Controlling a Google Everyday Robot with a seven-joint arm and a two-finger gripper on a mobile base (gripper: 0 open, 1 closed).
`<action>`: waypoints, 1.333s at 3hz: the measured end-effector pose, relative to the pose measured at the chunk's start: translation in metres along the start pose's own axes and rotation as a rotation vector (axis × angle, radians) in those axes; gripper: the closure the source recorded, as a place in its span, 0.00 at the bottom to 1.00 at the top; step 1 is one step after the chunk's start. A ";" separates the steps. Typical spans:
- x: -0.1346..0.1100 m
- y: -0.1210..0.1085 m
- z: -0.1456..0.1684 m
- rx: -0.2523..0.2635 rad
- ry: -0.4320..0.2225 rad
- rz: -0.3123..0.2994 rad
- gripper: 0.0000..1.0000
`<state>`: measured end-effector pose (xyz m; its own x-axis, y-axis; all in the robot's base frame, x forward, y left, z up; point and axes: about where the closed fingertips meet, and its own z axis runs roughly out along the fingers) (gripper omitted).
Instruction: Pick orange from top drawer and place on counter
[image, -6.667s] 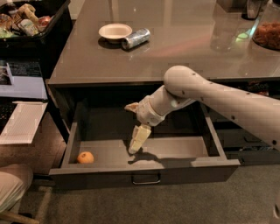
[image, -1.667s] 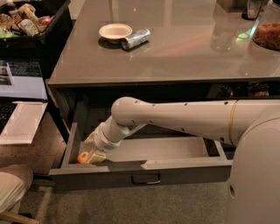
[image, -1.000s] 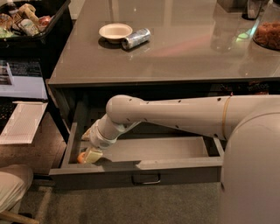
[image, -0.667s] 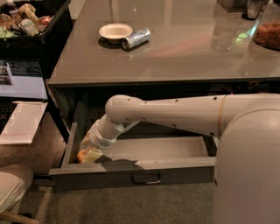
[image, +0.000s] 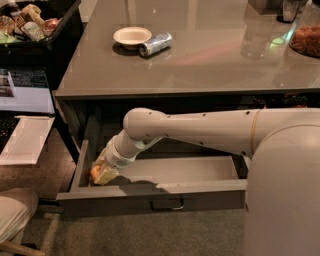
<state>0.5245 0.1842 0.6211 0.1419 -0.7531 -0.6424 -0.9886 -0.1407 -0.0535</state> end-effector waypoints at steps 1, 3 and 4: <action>-0.004 -0.010 -0.028 0.039 -0.017 -0.011 1.00; -0.031 -0.037 -0.156 0.155 0.006 -0.117 1.00; -0.045 -0.040 -0.225 0.222 0.050 -0.168 1.00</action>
Offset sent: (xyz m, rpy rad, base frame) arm 0.0527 -0.0758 0.1534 0.0447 -0.2153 -0.0306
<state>0.5689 0.0790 0.8237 0.3012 -0.7630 -0.5720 -0.9372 -0.1262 -0.3253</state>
